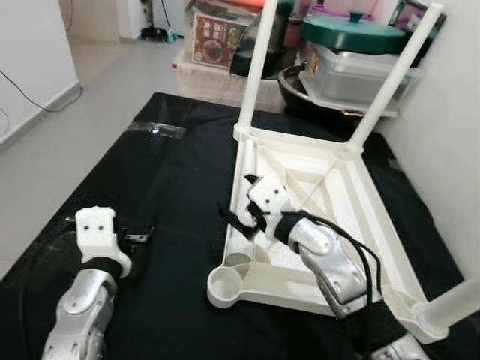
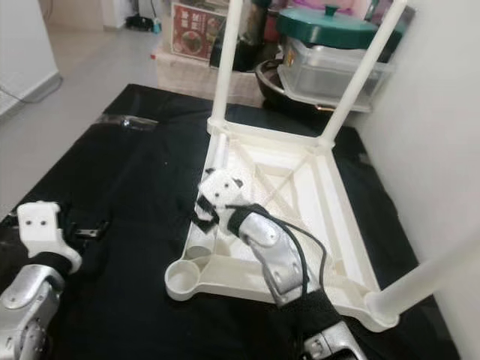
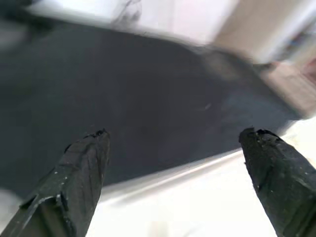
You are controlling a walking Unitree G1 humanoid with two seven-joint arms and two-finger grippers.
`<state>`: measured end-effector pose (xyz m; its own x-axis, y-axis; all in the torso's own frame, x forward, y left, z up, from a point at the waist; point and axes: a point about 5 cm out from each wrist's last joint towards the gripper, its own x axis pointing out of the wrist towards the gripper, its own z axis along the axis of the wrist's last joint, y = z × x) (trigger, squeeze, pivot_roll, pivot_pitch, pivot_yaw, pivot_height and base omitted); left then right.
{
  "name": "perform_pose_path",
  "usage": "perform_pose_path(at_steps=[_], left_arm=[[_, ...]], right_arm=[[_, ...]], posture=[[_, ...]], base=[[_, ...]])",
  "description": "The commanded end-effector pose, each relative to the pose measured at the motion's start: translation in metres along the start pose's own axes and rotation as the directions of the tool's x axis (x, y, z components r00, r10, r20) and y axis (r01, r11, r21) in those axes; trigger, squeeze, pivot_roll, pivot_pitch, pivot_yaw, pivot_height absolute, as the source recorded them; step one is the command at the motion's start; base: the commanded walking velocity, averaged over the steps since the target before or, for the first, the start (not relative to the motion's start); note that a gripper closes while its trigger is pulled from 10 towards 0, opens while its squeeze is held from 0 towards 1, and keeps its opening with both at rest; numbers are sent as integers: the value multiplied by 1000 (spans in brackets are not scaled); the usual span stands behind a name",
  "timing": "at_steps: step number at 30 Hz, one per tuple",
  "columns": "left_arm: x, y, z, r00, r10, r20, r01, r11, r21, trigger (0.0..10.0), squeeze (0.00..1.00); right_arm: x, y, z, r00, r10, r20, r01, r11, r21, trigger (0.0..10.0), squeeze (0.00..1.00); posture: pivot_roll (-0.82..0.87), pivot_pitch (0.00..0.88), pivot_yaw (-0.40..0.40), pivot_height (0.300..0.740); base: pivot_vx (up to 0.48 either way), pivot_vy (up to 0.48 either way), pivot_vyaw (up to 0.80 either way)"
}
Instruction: Building children table
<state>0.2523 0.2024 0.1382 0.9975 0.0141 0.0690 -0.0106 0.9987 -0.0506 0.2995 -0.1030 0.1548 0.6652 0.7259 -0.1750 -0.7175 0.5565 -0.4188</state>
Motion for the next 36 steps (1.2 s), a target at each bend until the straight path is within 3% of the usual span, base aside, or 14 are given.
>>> perform_pose_path(at_steps=[1, 3, 6, 12, 13, 14, 17, 26, 36], left_arm=[[1, -3, -5, 1000, -16, -21, 16, 1000, 7, 10000, 0], [4, -6, -5, 999, -28, -21, 28, 1000, 9, 10000, 0], [4, -6, -5, 999, -28, -21, 28, 1000, 9, 10000, 0], [5, -4, -4, 1000, -23, -16, 23, 1000, 12, 10000, 0], [5, 0, -2, 1000, -3, -11, 4, 1000, 20, 10000, 0], [5, 1, -2, 1000, 4, -9, -3, 1000, 22, 10000, 0], [5, 1, -2, 1000, 7, -9, -7, 1000, 22, 10000, 0], [4, 4, -3, 1000, 10, -11, -10, 1000, 28, 10000, 0], [5, 4, -5, 1000, 16, -10, -16, 1000, 27, 10000, 0]], right_arm=[[-6, 12, 0, 992, 125, -4, -125, 992, -20, 10000, 0], [-16, 17, -4, 972, 231, -49, -234, 970, -71, 10000, 0], [-16, 17, -4, 972, 231, -49, -234, 970, -71, 10000, 0], [-11, 11, -9, 976, 198, -94, -205, 975, -81, 10000, 0], [4, 4, -14, 983, 99, -153, -107, 993, -43, 10000, 0], [10, 3, -15, 983, 68, -171, -75, 997, -35, 10000, 0], [14, 7, -15, 982, 65, -180, -74, 996, -43, 10000, 0], [8, 19, -21, 966, 132, -223, -152, 986, -73, 10000, 0], [4, 14, -28, 954, 117, -274, -159, 978, -135, 10000, 0]], posture=[[128, 0, -107, 740], [131, 0, -107, 740], [131, 0, -107, 740], [144, 0, -116, 740], [153, 0, -123, 740], [153, 0, -123, 740], [157, 0, -127, 740], [164, 0, -128, 740], [148, 0, -123, 740]], base=[[0, 0, 0], [0, 0, 0], [0, 0, 0], [0, 0, 0], [0, 0, 0], [0, 0, 0], [0, 0, 0], [0, 0, 0], [0, 0, 0]])
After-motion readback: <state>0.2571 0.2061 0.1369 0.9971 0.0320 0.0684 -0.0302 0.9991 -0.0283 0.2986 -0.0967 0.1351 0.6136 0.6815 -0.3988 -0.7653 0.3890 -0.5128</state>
